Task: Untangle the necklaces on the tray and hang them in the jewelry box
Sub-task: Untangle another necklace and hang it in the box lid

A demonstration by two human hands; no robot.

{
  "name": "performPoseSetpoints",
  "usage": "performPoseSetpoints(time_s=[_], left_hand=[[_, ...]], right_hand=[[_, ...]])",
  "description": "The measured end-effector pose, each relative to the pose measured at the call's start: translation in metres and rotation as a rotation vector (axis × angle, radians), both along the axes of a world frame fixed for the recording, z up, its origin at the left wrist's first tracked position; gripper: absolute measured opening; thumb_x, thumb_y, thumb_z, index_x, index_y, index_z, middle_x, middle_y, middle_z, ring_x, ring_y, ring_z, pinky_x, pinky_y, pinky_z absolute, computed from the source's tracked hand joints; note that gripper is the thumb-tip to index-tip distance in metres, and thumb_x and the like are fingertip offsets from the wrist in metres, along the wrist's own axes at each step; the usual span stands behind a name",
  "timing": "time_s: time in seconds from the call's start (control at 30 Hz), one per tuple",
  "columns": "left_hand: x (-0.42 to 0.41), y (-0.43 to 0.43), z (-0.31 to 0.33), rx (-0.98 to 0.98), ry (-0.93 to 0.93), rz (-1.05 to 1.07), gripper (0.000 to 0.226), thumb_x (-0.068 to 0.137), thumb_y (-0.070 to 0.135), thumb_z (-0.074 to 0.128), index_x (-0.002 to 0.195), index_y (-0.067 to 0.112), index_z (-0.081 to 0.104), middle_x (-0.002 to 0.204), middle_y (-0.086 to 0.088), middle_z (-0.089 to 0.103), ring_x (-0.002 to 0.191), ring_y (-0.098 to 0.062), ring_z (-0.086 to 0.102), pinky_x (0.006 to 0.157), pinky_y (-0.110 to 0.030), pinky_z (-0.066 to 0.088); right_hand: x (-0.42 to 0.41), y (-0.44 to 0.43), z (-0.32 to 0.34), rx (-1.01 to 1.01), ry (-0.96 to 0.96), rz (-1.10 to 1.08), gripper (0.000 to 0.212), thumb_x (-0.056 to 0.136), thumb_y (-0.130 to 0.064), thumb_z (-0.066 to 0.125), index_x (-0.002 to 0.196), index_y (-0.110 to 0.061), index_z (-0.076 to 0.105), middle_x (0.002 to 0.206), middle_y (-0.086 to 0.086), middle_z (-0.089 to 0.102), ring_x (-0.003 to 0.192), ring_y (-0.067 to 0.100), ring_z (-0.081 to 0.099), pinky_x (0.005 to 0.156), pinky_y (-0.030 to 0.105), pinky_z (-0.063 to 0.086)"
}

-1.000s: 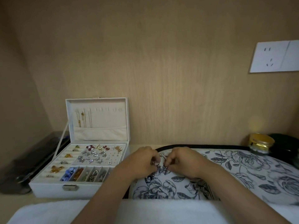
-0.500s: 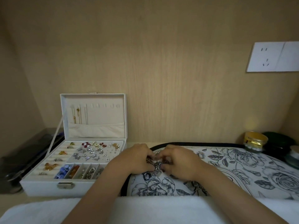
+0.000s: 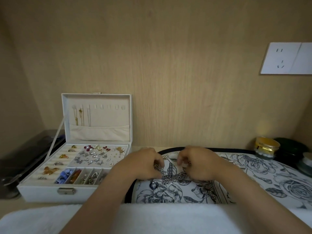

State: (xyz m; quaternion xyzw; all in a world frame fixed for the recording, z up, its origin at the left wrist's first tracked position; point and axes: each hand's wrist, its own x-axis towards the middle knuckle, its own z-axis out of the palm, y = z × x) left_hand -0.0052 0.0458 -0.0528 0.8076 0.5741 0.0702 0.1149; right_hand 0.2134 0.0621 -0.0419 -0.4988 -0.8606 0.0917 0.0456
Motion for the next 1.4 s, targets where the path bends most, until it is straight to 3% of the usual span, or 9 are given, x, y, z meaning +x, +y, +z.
performPoseSetpoints(time_s=[0.17, 0.37, 0.47, 0.57, 0.73, 0.87, 1.07, 1.27, 1.4], left_hand=[[0.002, 0.001, -0.007, -0.079, 0.07, 0.03, 0.057, 0.084, 0.052, 0.068, 0.137, 0.04, 0.051, 0.132, 0.004, 0.041, 0.131, -0.013, 0.031, 0.11, -0.041, 0.036], [0.019, -0.004, -0.008, 0.128, -0.094, -0.056, 0.022, 0.094, 0.039, 0.061, 0.112, 0.033, 0.072, 0.105, 0.009, 0.056, 0.111, -0.01, 0.046, 0.096, -0.035, 0.045], [0.025, -0.006, -0.012, 0.18, -0.059, -0.074, 0.02, 0.088, 0.04, 0.067, 0.107, 0.034, 0.075, 0.094, 0.017, 0.058, 0.102, -0.005, 0.045, 0.088, -0.03, 0.046], [0.028, -0.004, -0.017, 0.212, -0.089, -0.03, 0.02, 0.093, 0.033, 0.062, 0.109, 0.035, 0.073, 0.093, 0.017, 0.061, 0.097, -0.006, 0.051, 0.088, -0.029, 0.047], [0.04, -0.003, -0.021, -0.059, -0.654, 0.096, 0.022, 0.092, 0.032, 0.066, 0.113, 0.028, 0.069, 0.092, 0.006, 0.072, 0.075, -0.003, 0.064, 0.07, -0.024, 0.053], [0.039, 0.0, -0.015, -0.157, -0.802, 0.15, 0.022, 0.085, 0.031, 0.076, 0.105, 0.022, 0.072, 0.089, 0.003, 0.074, 0.077, -0.005, 0.069, 0.076, -0.025, 0.056], [0.034, -0.003, -0.006, -0.164, -0.697, 0.121, 0.018, 0.092, 0.036, 0.067, 0.098, 0.02, 0.073, 0.07, 0.009, 0.059, 0.045, 0.007, 0.046, 0.047, -0.01, 0.036], [0.021, -0.001, 0.001, -0.189, -0.524, 0.097, 0.017, 0.083, 0.037, 0.077, 0.097, 0.037, 0.068, 0.091, 0.006, 0.067, 0.076, -0.008, 0.065, 0.076, -0.028, 0.053], [0.018, -0.001, 0.006, -0.145, -0.468, 0.082, 0.012, 0.082, 0.04, 0.078, 0.093, 0.038, 0.072, 0.083, 0.011, 0.066, 0.077, -0.014, 0.067, 0.072, -0.029, 0.053]], right_hand=[[-0.008, 0.001, -0.013, -0.123, 0.18, 0.116, 0.012, 0.089, -0.029, 0.072, 0.099, -0.031, 0.078, 0.086, -0.023, 0.065, 0.077, -0.013, 0.058, 0.067, 0.004, 0.038], [0.007, 0.014, -0.014, -0.123, 0.133, 0.039, 0.012, 0.088, -0.032, 0.068, 0.081, -0.026, 0.075, 0.083, -0.011, 0.074, 0.075, 0.0, 0.066, 0.076, 0.025, 0.056], [0.011, 0.017, -0.017, -0.083, 0.097, 0.02, 0.014, 0.09, -0.032, 0.063, 0.076, -0.031, 0.066, 0.082, -0.012, 0.069, 0.075, -0.001, 0.06, 0.069, 0.019, 0.046], [0.01, 0.016, -0.017, -0.121, 0.275, -0.005, 0.018, 0.097, -0.031, 0.058, 0.082, -0.026, 0.067, 0.075, -0.012, 0.066, 0.062, -0.005, 0.055, 0.061, 0.013, 0.042], [0.005, 0.018, -0.014, -0.309, 0.71, -0.065, 0.019, 0.102, -0.023, 0.055, 0.09, -0.012, 0.066, 0.075, 0.001, 0.065, 0.066, 0.01, 0.057, 0.066, 0.026, 0.048], [0.004, 0.017, -0.01, -0.386, 0.92, -0.063, 0.015, 0.101, -0.014, 0.056, 0.095, -0.006, 0.068, 0.071, 0.001, 0.063, 0.066, 0.013, 0.058, 0.066, 0.026, 0.051], [0.006, 0.016, -0.001, -0.519, 1.173, -0.047, 0.013, 0.103, -0.009, 0.05, 0.1, -0.01, 0.063, 0.065, 0.001, 0.052, 0.066, 0.016, 0.056, 0.081, 0.036, 0.053], [0.009, 0.012, 0.003, -0.624, 1.304, -0.025, 0.017, 0.095, 0.006, 0.055, 0.101, -0.009, 0.057, 0.064, 0.001, 0.038, 0.054, 0.011, 0.04, 0.061, 0.031, 0.057], [0.01, 0.016, -0.001, -0.502, 1.22, -0.052, 0.032, 0.085, 0.02, 0.059, 0.096, -0.011, 0.059, 0.062, -0.001, 0.034, 0.05, 0.01, 0.038, 0.051, 0.025, 0.047]])
